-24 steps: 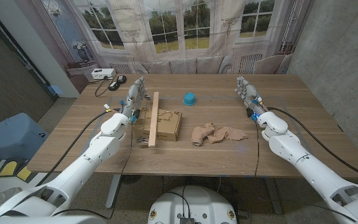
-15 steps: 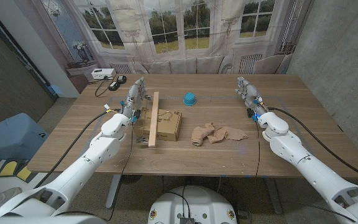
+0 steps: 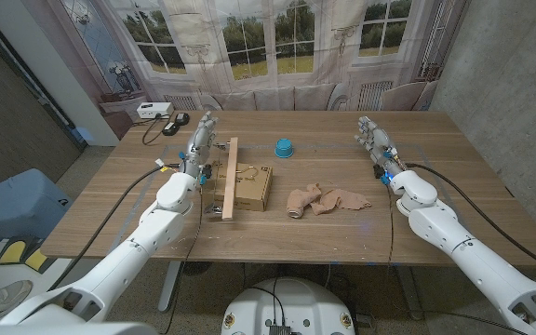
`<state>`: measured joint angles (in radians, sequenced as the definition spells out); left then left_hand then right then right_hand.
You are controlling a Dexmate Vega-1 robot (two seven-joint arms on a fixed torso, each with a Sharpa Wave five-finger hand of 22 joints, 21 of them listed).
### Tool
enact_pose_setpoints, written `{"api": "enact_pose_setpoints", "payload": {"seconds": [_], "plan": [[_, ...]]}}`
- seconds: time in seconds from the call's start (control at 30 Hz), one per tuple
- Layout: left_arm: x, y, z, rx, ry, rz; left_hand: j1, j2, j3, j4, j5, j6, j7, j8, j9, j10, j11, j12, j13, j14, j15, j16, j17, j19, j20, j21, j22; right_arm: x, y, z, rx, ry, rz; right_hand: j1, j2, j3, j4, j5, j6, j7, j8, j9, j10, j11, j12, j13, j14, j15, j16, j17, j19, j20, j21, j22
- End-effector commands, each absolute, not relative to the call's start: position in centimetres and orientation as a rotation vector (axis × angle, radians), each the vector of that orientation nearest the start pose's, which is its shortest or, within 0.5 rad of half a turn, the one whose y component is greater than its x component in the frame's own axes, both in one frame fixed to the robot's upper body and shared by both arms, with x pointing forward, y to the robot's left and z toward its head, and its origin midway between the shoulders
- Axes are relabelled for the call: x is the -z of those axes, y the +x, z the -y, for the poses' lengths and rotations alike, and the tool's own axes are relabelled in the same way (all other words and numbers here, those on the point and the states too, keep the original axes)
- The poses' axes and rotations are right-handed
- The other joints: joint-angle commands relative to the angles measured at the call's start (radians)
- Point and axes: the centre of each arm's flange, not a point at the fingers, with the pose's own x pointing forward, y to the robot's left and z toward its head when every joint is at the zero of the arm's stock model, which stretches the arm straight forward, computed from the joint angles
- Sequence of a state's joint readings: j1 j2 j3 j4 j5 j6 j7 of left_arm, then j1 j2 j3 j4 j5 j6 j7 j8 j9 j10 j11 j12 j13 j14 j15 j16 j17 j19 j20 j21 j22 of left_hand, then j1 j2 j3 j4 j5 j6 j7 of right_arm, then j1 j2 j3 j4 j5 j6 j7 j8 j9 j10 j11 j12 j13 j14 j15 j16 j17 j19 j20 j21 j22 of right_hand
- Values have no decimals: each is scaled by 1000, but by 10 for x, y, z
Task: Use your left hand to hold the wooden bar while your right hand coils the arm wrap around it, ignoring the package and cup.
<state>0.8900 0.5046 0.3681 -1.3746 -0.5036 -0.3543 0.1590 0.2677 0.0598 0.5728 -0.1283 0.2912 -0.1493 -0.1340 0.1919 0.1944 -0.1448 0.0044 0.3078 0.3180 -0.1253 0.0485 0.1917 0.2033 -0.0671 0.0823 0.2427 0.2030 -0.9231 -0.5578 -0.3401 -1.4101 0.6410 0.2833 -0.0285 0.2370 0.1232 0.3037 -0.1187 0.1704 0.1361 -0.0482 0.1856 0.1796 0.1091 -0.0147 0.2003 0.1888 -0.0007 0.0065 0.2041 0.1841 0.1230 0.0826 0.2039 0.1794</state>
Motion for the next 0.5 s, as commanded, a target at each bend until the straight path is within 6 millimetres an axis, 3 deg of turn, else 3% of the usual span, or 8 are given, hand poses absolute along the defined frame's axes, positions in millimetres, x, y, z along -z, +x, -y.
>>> {"api": "enact_pose_setpoints", "payload": {"seconds": [0.03,0.27,0.5], "plan": [[11,622,-287,5,130,662,-13,-18,-20,-4,-39,-20,-11,-3,-6,-11,10,-12,-11,3,22,5,-6,2,63,1,2,41,616,306,-148,39,626,2,-4,4,0,5,6,-4,4,2,-12,-1,-3,3,-1,-2,0,2,-1,5,7,4],[-4,614,-288,-17,248,631,-7,-19,-22,-10,-56,-11,-12,2,-9,14,1,-8,-18,16,17,9,-10,16,61,6,2,49,609,309,-135,54,633,1,-5,3,0,4,6,-6,4,2,-13,-3,-3,3,-2,-3,0,3,-1,4,7,5],[-18,607,-290,-37,326,616,10,-3,-16,-18,-70,32,5,17,-10,39,9,-6,-27,24,22,10,-13,21,62,7,1,56,600,310,-121,64,642,0,-5,2,1,4,6,-7,4,2,-12,-1,-3,3,-1,-3,0,3,-2,4,6,5]]}}
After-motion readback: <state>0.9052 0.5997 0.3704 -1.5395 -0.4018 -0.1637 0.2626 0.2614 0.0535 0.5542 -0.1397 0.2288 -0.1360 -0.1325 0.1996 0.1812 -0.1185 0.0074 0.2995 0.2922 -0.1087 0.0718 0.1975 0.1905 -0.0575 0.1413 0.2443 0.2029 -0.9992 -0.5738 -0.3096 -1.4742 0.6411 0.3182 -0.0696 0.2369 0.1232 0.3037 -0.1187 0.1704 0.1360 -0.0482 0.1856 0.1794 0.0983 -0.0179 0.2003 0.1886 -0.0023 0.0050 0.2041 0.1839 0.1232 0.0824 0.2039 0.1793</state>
